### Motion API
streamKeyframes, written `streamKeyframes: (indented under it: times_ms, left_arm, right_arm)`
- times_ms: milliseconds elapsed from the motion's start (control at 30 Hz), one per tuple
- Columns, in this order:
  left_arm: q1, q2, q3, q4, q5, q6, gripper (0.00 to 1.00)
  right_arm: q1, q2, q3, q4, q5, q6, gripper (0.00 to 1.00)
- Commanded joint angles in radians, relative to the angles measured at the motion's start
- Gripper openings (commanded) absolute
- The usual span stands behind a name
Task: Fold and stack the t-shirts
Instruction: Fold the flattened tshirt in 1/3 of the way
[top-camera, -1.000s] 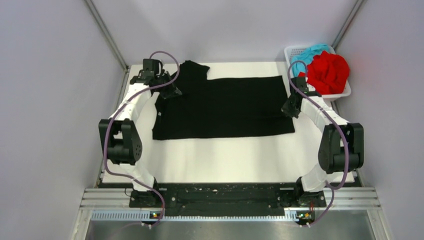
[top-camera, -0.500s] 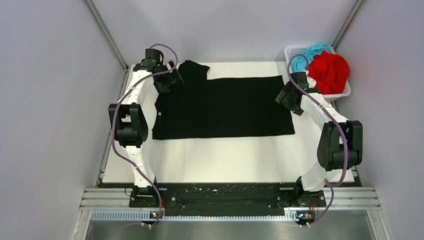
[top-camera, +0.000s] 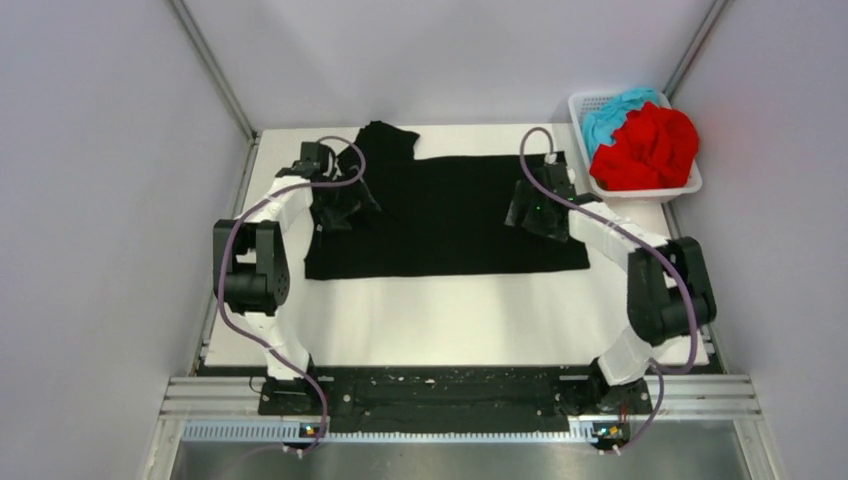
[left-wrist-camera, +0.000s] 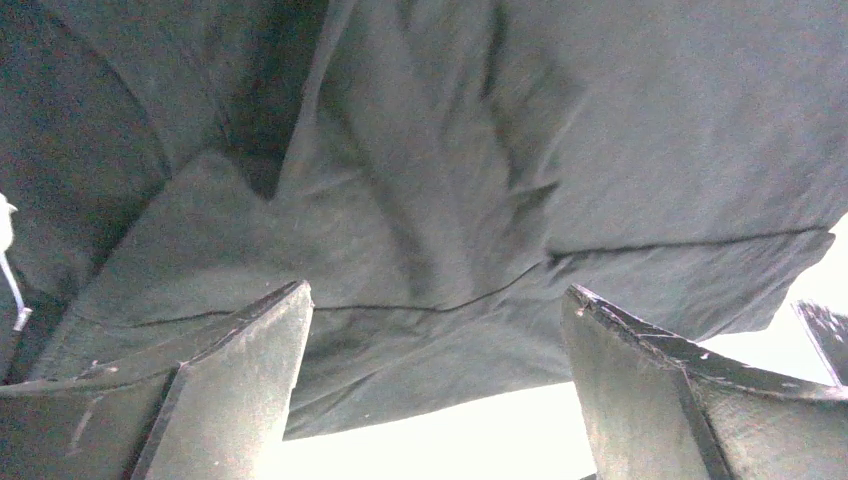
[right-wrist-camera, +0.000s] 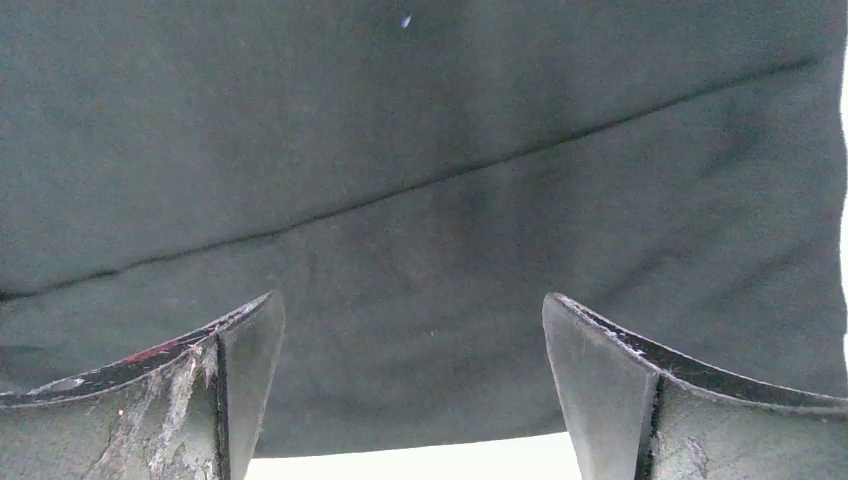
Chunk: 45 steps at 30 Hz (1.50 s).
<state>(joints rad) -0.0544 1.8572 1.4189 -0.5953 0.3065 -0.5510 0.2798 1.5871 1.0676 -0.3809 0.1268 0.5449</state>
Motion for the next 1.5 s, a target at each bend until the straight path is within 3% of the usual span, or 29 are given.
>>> streamKeyframes:
  times_ms: [0, 233, 433, 733, 833, 967, 1100, 1233, 1467]
  left_arm:
    - [-0.001, 0.013, -0.090, 0.116, 0.037, -0.008, 0.99]
    - [0.001, -0.025, -0.274, 0.164, -0.019, -0.017, 0.99]
    - [0.000, -0.154, -0.521, 0.236, -0.031, -0.072, 0.99]
    - [-0.004, -0.510, -0.887, 0.199, -0.076, -0.204, 0.99]
    - [-0.005, -0.662, -0.960, 0.111, -0.122, -0.251, 0.99]
    - [-0.007, -0.879, -0.999, -0.036, -0.203, -0.286, 0.99]
    - [-0.007, -0.998, -1.027, -0.080, -0.203, -0.326, 0.99]
    - [-0.007, -1.038, -1.061, -0.041, -0.200, -0.327, 0.99]
    - [-0.007, -1.029, -0.990, -0.046, -0.215, -0.314, 0.99]
  right_arm:
    - [0.038, 0.135, 0.047, 0.087, -0.039, -0.047, 0.99]
    - [0.039, 0.120, -0.123, 0.150, -0.035, 0.000, 0.99]
    - [0.041, -0.087, -0.347, 0.095, -0.021, 0.069, 0.99]
    - [0.121, -0.389, -0.536, -0.066, -0.026, 0.240, 0.99]
    - [0.136, -0.484, -0.571, -0.159, -0.016, 0.300, 0.99]
    - [0.140, -0.604, -0.634, -0.225, -0.052, 0.366, 0.99]
    - [0.144, -0.676, -0.673, -0.225, -0.071, 0.386, 0.99]
    - [0.145, -0.707, -0.672, -0.238, -0.073, 0.397, 0.99]
    - [0.148, -0.786, -0.670, -0.269, -0.049, 0.405, 0.99]
